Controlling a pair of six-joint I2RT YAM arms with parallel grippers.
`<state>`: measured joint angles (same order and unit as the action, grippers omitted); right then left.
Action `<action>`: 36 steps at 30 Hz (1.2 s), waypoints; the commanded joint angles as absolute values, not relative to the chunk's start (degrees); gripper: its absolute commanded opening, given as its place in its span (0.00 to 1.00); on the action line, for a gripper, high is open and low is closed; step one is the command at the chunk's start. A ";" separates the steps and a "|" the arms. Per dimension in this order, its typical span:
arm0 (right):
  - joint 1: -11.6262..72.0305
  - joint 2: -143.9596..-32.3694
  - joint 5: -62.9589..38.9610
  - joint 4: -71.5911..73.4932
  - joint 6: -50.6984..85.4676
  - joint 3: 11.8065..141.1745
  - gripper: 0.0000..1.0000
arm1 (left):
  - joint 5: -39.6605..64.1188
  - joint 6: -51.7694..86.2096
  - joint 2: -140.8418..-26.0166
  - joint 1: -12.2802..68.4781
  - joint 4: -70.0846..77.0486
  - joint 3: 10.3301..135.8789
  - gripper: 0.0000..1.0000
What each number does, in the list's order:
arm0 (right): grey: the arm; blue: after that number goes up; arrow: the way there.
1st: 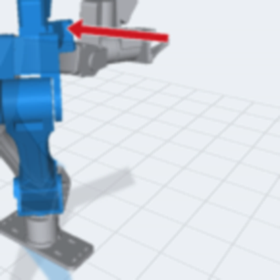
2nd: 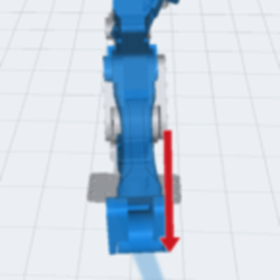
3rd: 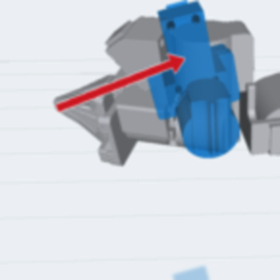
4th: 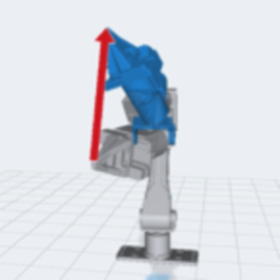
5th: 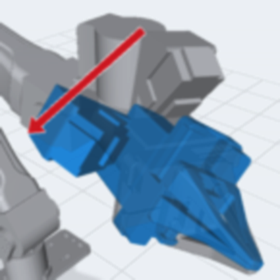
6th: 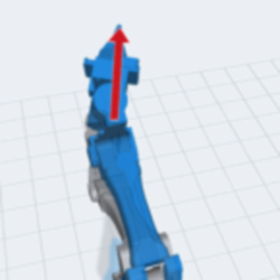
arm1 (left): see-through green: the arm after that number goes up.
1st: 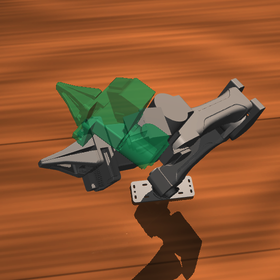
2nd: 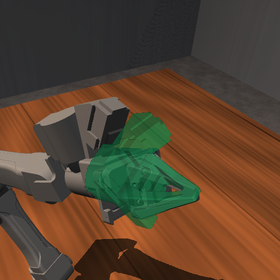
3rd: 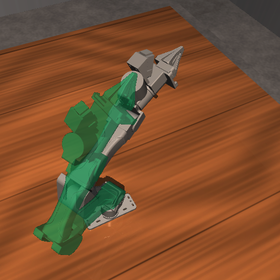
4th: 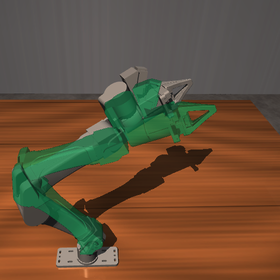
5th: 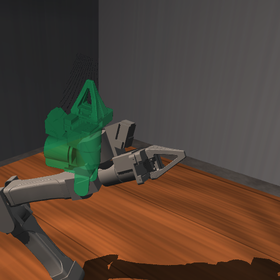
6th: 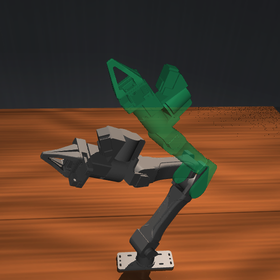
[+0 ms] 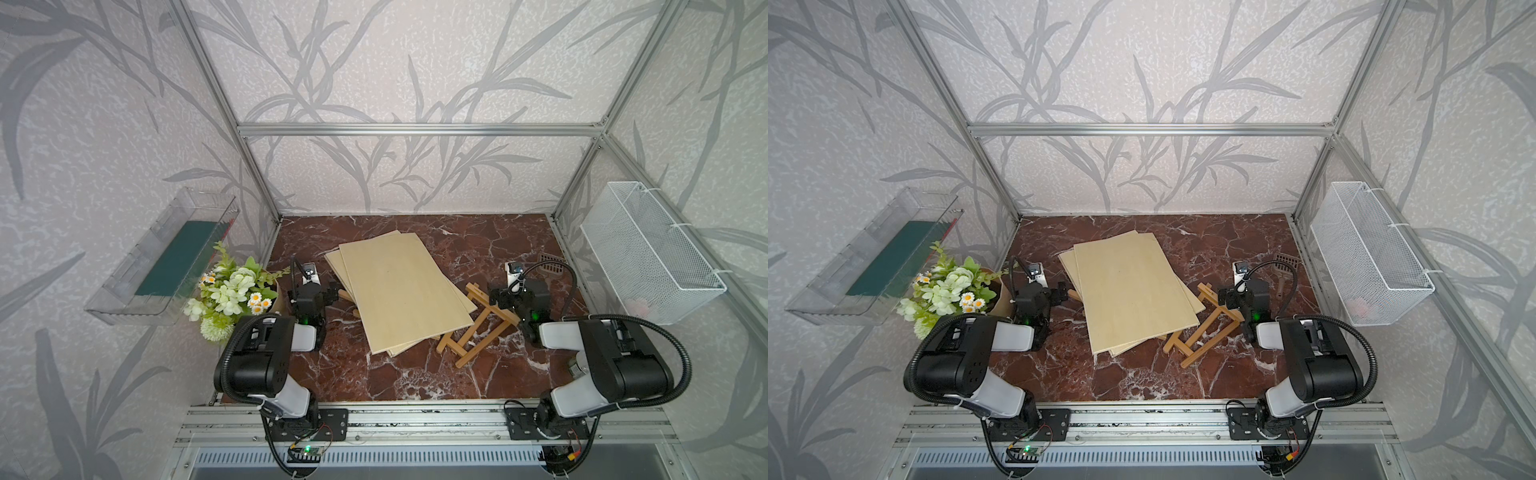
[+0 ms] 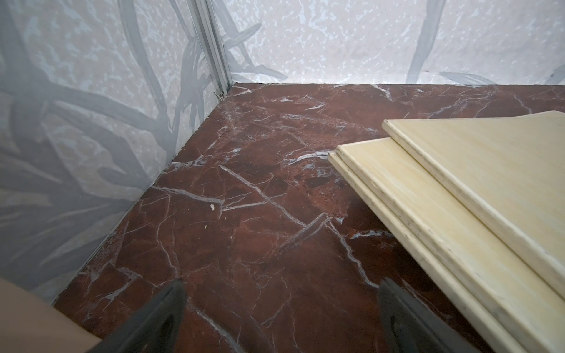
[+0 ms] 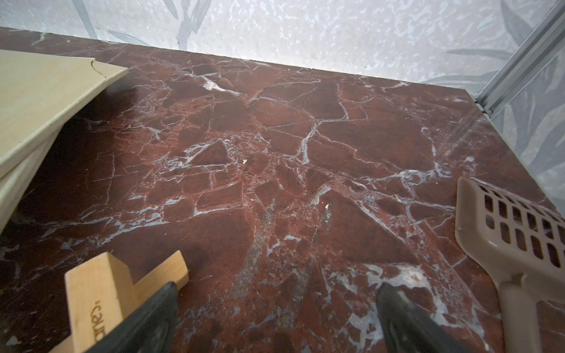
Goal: Assemble the easel
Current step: Pick up the drawing board.
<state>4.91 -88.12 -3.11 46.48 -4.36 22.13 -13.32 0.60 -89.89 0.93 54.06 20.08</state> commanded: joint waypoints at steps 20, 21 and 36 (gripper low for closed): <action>5.99 -88.41 -1.23 49.37 -5.85 23.62 0.99 | -12.52 1.10 -85.61 0.72 44.88 25.00 0.95; 6.72 -87.83 -0.09 48.18 -6.48 24.46 0.99 | -13.01 1.10 -83.69 0.94 37.27 28.11 0.93; 21.32 -78.82 12.99 -10.09 7.45 56.86 0.98 | -11.85 23.81 -74.90 12.49 -17.34 56.58 0.99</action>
